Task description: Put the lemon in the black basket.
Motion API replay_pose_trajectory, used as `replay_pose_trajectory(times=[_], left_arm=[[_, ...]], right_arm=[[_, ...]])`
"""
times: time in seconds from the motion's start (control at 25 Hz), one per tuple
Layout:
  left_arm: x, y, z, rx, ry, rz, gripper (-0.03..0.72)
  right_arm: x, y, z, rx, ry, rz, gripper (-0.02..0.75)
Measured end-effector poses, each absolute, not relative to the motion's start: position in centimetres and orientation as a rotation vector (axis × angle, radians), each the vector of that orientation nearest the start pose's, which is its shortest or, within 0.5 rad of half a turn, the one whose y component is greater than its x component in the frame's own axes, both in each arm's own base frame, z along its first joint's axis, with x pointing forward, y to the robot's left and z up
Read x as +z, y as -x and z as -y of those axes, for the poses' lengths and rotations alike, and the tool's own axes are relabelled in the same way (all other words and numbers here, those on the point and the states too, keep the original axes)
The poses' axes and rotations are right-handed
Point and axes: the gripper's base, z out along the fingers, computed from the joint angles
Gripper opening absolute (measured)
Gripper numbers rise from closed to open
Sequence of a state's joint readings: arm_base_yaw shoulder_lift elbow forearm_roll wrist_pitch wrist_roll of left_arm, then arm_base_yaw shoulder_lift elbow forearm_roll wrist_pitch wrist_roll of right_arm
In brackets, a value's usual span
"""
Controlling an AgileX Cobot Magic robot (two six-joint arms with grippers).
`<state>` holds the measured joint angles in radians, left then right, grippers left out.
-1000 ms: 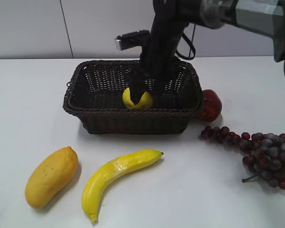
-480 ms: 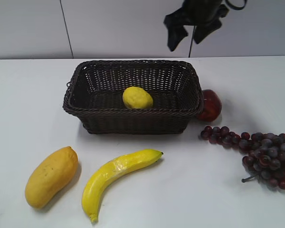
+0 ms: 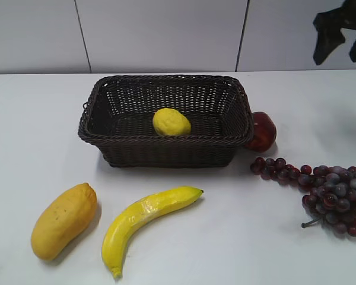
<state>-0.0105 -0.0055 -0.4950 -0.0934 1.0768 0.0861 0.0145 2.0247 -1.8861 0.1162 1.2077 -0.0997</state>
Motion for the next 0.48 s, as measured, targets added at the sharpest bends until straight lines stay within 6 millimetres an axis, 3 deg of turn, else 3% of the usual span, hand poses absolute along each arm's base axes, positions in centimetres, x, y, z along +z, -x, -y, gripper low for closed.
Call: replay_pose_trajectory(times=[0.12, 0.48], left_arm=[[27.5, 0.6, 0.7, -0.065, -0.105, -2.054, 0.239], [27.5, 0.6, 0.7, -0.065, -0.105, -2.054, 0.239]], right_arm=[[28.2, -41.8, -0.4, 0.135, 0.086, -2.860, 0.588], [28.7, -32.7, -0.3, 0.128, 0.122, -2.954, 0.585]])
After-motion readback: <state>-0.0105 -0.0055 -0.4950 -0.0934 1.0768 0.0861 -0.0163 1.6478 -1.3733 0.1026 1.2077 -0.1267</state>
